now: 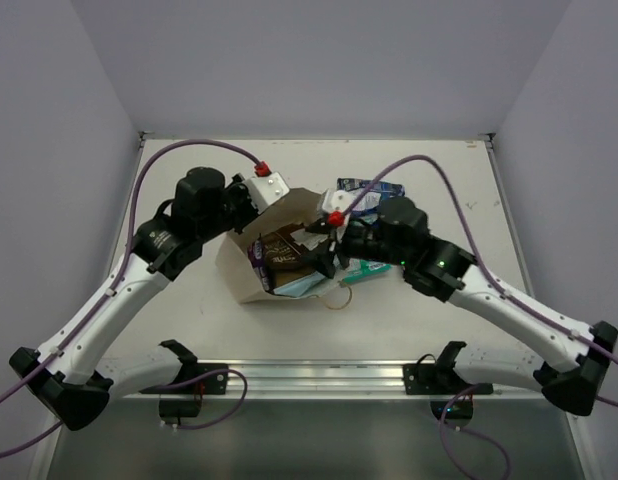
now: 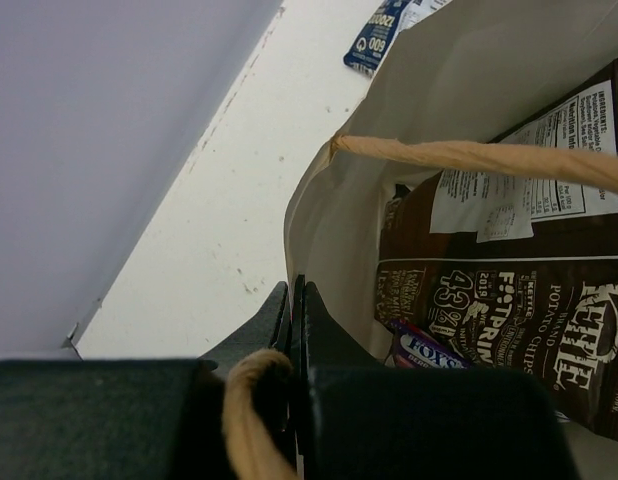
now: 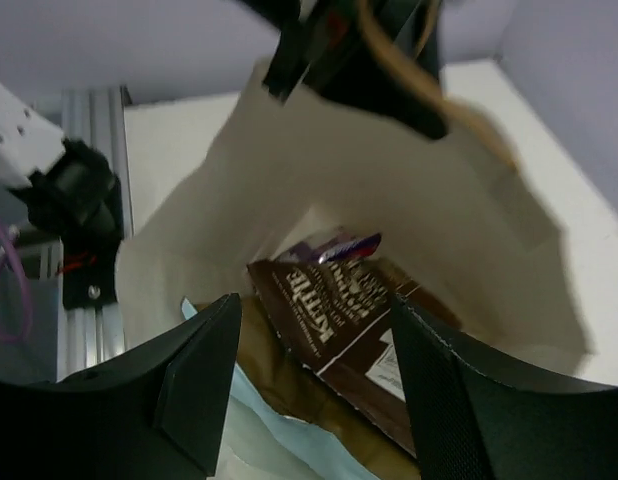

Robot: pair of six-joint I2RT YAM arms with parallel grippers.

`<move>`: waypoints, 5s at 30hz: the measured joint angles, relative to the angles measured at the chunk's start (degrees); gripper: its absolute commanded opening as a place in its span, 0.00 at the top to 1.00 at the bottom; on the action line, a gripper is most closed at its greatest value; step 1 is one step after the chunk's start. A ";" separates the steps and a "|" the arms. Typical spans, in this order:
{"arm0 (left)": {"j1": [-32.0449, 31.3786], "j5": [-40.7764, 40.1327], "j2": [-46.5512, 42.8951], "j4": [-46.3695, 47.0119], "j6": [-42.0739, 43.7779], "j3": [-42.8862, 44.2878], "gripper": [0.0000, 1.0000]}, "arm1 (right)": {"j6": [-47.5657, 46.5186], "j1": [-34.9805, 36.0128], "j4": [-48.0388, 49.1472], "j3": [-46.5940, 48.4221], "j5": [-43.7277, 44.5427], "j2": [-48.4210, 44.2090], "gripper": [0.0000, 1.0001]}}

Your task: Take the snacks out of the paper bag

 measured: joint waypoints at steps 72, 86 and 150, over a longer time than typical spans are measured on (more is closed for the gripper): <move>0.26 1.90 -7.39 9.90 -6.47 -10.60 1.00 | -5.99 15.04 21.09 -7.02 28.89 28.09 0.39; 0.83 1.68 -7.48 8.81 -5.86 -10.51 1.00 | -12.15 14.97 22.43 -3.21 34.16 32.63 0.64; 0.39 -13.66 -0.74 8.79 -11.04 -5.27 1.00 | -3.89 -44.63 7.67 18.21 28.94 32.39 1.00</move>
